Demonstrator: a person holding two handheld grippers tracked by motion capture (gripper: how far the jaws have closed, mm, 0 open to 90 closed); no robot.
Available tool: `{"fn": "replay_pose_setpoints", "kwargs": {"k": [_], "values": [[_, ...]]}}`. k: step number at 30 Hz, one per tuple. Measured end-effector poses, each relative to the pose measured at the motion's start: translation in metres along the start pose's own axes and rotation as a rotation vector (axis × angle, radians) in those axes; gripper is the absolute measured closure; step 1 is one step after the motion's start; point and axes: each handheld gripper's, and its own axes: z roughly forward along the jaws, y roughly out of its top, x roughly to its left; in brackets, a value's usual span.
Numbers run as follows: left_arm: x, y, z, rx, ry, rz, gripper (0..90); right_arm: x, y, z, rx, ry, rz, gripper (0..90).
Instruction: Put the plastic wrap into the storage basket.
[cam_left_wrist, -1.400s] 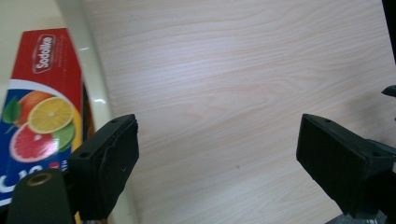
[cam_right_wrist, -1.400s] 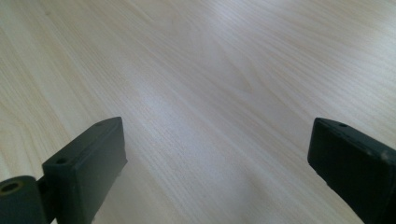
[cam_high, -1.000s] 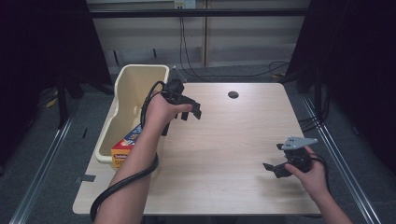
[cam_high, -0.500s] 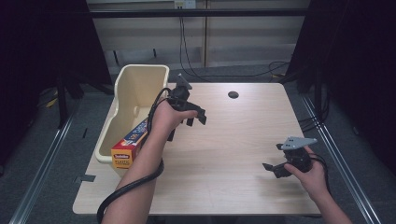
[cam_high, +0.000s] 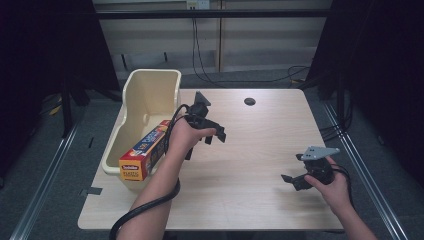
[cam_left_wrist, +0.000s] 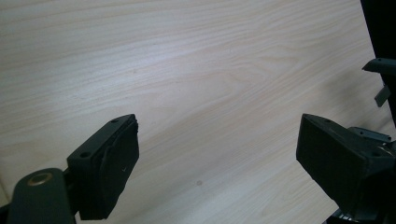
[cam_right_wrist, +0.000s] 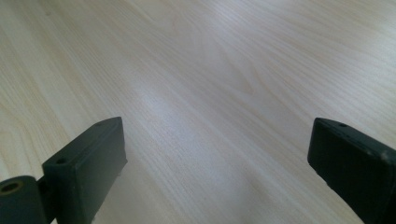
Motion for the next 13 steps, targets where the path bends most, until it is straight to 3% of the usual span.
{"fn": "replay_pose_setpoints", "kwargs": {"k": [13], "values": [[0.0015, -0.0082, 0.0107, 0.002, -0.006, 0.034, 13.4, -0.001, -0.0008, 0.0014, 0.006, 0.007, -0.005, 4.2]]}}
